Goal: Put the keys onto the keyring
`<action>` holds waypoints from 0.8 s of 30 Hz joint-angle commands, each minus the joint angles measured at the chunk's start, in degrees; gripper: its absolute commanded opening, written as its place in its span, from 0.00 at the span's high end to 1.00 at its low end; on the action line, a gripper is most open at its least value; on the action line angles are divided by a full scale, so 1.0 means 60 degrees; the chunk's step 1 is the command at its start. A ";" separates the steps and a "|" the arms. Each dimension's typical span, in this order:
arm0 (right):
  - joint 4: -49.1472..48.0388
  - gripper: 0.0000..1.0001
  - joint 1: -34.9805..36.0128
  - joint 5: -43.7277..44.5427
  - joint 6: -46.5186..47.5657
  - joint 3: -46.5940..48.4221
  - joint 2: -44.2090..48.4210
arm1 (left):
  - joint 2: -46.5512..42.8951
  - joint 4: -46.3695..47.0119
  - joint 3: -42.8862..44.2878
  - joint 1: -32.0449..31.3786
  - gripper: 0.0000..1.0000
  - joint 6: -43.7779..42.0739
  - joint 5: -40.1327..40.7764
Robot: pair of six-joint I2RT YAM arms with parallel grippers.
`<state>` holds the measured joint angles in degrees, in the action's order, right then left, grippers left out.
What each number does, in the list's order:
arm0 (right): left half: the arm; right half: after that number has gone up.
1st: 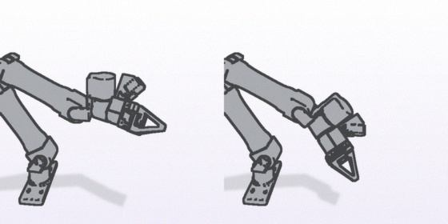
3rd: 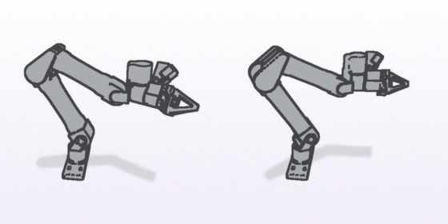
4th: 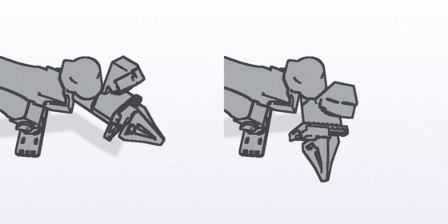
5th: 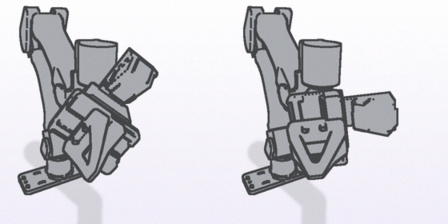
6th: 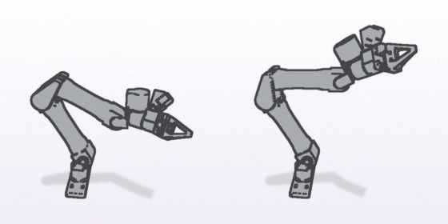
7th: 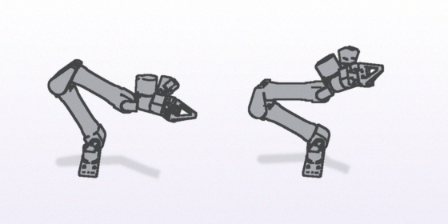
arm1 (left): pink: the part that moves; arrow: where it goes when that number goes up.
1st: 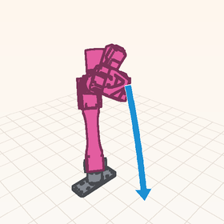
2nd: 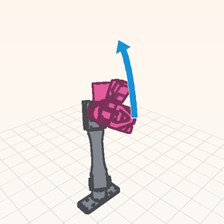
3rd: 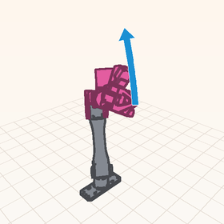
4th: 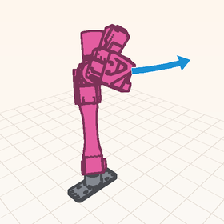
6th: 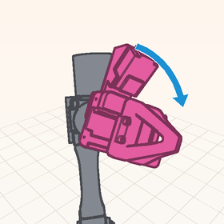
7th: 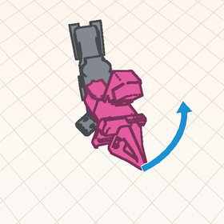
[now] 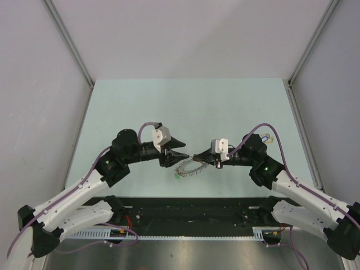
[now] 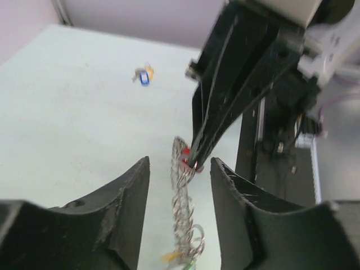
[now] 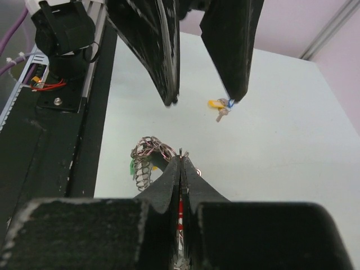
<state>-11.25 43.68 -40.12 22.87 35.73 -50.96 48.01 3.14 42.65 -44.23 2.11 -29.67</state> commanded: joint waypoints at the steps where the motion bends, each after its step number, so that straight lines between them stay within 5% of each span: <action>1: 0.0306 1.00 0.0029 -0.0491 0.0523 0.0637 0.0158 | 0.0537 -0.2147 0.0654 0.0062 0.51 -0.2880 -0.1280; 9: 0.0805 1.00 0.0029 -0.0872 0.0773 0.0813 0.0114 | 0.1475 -0.3232 0.1225 0.0091 0.64 -0.4525 -0.2304; 24: 0.0907 1.00 0.0029 -0.0975 0.0758 0.0857 0.0056 | 0.2530 -0.3218 0.1592 0.0062 0.87 -0.3824 -0.3419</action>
<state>-3.62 43.68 -44.88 26.85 37.43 -51.00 62.65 -16.64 50.02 -44.05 -21.26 -46.35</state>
